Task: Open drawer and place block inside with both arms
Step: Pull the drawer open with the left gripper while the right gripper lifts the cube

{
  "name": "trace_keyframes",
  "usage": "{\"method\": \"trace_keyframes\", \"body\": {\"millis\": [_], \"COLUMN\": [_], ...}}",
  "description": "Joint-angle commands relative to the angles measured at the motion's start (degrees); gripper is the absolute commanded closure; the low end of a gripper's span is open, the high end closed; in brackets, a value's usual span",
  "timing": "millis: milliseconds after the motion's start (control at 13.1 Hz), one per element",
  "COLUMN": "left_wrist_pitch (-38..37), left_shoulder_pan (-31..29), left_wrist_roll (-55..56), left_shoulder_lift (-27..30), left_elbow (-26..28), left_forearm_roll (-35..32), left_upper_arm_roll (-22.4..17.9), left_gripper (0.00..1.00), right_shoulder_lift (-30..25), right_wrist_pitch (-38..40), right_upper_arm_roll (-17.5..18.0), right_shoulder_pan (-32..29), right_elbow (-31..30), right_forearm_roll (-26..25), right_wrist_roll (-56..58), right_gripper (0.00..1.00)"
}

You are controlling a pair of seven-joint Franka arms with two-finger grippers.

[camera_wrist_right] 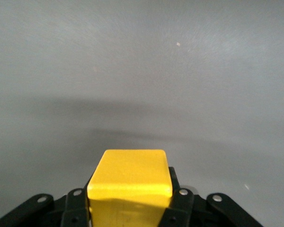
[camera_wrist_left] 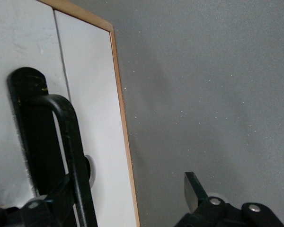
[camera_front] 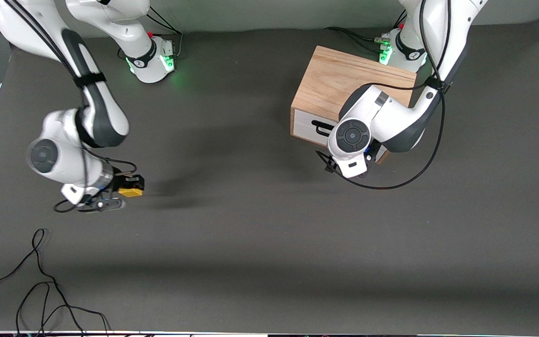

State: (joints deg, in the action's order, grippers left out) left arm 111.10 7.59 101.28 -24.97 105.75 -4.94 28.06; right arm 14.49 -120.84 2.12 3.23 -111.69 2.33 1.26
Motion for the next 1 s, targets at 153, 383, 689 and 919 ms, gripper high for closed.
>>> {"method": "trace_keyframes", "body": {"millis": [153,383,689,919], "left_wrist_pitch": [4.3,6.2,8.2,9.0], "left_shoulder_pan": [0.1,0.2,0.8,1.0], "left_wrist_roll": [1.5,1.5,1.6,1.6], "left_shoulder_lift": [-0.1,-1.1,-3.8,-5.8], "left_elbow": [-0.5,-1.7,-5.5,-8.4], "left_forearm_roll": [-1.7,-2.2,-3.2,-3.8], "left_upper_arm_roll": [-0.2,-0.4,-0.4,-0.4], "left_gripper": [0.0,0.0,0.0,0.0], "right_shoulder_lift": [-3.6,-3.9,-4.2,-4.6], "right_wrist_pitch": [20.6,27.6,36.2,38.1], "right_upper_arm_roll": [-0.6,-0.8,-2.7,-4.6], "right_shoulder_pan": [0.1,-0.2,-0.2,-0.2], "right_elbow": [16.3,24.1,31.0,30.7], "right_forearm_roll": [1.2,1.1,0.8,1.2], "right_wrist_roll": [0.6,0.6,1.5,1.7], "right_gripper": [1.0,1.0,1.0,1.0]}}
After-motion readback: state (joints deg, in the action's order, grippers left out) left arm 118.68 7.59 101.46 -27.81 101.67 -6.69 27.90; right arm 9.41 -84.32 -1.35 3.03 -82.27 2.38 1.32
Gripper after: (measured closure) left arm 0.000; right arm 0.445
